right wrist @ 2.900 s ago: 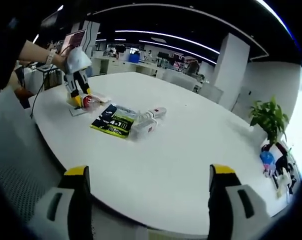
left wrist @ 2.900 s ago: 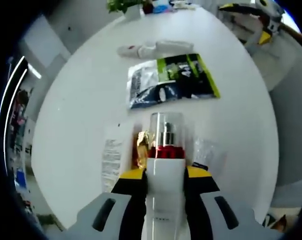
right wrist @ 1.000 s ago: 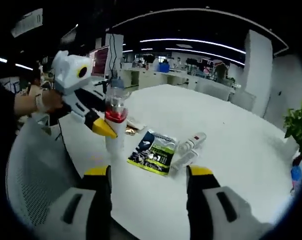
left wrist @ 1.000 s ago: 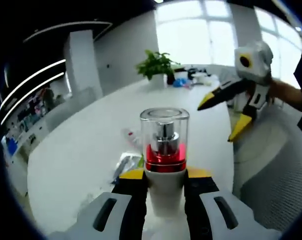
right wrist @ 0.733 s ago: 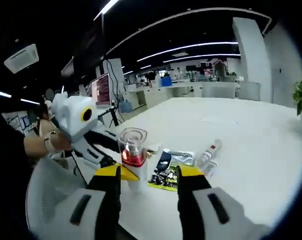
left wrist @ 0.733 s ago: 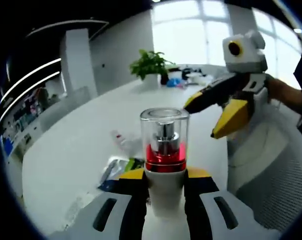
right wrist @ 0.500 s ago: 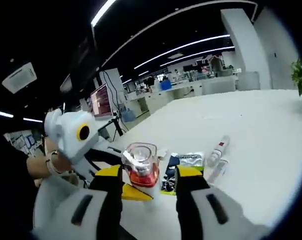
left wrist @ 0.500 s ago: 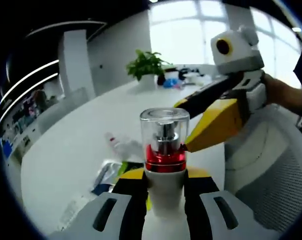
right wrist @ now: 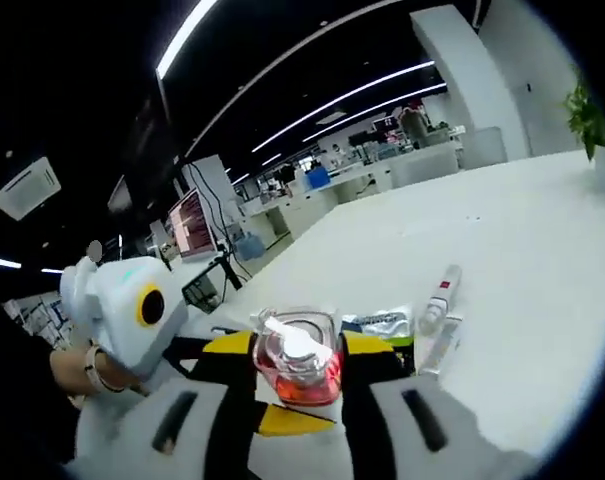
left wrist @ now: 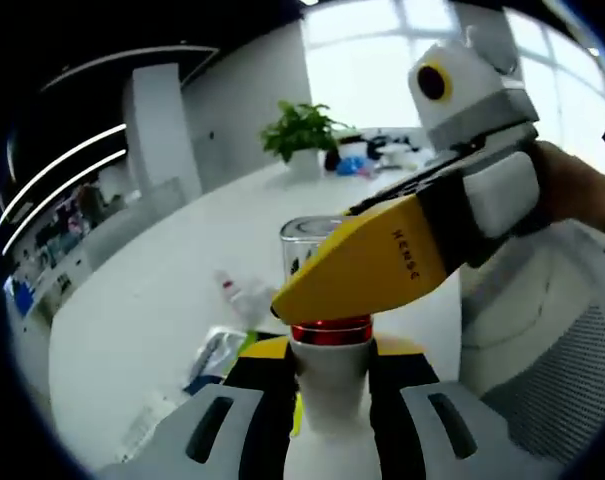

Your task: Arrange the skincare products in the storage area until every visible bottle or jar stands upright without overlapping.

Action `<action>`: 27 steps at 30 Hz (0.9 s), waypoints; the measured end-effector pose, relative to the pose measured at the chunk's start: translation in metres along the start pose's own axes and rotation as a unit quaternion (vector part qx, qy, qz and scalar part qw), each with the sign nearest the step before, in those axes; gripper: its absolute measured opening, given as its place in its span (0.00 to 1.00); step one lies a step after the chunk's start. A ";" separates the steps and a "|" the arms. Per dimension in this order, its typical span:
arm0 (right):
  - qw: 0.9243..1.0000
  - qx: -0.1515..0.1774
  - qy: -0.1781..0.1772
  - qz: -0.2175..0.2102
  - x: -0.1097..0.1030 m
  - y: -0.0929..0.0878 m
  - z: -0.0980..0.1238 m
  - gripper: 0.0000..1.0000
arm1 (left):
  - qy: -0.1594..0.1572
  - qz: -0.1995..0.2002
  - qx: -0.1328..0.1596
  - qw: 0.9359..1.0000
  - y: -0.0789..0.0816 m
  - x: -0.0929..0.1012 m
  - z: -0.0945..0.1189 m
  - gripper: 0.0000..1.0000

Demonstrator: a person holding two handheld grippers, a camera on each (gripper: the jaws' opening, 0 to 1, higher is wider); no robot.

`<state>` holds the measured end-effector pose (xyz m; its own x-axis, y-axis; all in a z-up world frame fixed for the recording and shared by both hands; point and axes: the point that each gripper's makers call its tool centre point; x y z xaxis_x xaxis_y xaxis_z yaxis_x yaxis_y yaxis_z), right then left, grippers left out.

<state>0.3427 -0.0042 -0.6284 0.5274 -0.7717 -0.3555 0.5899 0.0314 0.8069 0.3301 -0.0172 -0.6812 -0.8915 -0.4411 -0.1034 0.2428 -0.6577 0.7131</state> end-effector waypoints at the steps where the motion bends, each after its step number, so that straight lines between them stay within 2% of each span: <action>1: 1.000 0.000 -0.003 0.001 0.001 0.001 0.000 0.31 | 0.000 0.003 0.000 1.000 0.001 0.000 -0.001 0.24; 4: 0.999 -0.002 -0.022 0.031 0.005 0.004 0.003 0.30 | 0.000 0.009 0.004 1.000 0.006 0.000 -0.005 0.24; 10: 0.997 0.001 -0.031 0.076 0.008 0.006 0.005 0.29 | 0.003 0.011 0.010 1.000 0.011 0.000 -0.010 0.24; 13: 0.992 0.001 -0.032 0.121 0.007 0.007 0.005 0.29 | -0.002 0.019 0.012 1.000 0.012 0.000 -0.012 0.25; 14: 0.989 0.001 -0.028 0.142 0.005 0.007 0.005 0.28 | -0.003 0.020 0.013 1.000 0.012 0.000 -0.012 0.25; 16: 0.987 -0.010 -0.023 0.157 0.006 0.006 0.004 0.28 | -0.005 0.025 0.016 1.000 0.013 0.000 -0.013 0.25; 21: 0.984 -0.026 0.004 0.179 0.007 0.007 0.003 0.27 | -0.006 0.028 0.026 0.999 0.014 0.000 -0.013 0.25; 27: 0.969 -0.061 0.029 0.237 -0.001 -0.001 -0.004 0.27 | -0.010 0.021 0.017 1.000 0.008 0.001 -0.014 0.25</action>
<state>0.3445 -0.0008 -0.6309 0.7885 -0.6149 0.0123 0.3390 0.4513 0.8255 0.3368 -0.0313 -0.6853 -0.8883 -0.4553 -0.0602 0.2664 -0.6175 0.7401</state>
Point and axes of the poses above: the point that each gripper's makers call its tool centre point, and the gripper's own axes: z roughly backward along the fingers, x roughly to its right, y roughly out of its top, and after that the axes turned 15 degrees about -x, right-handed
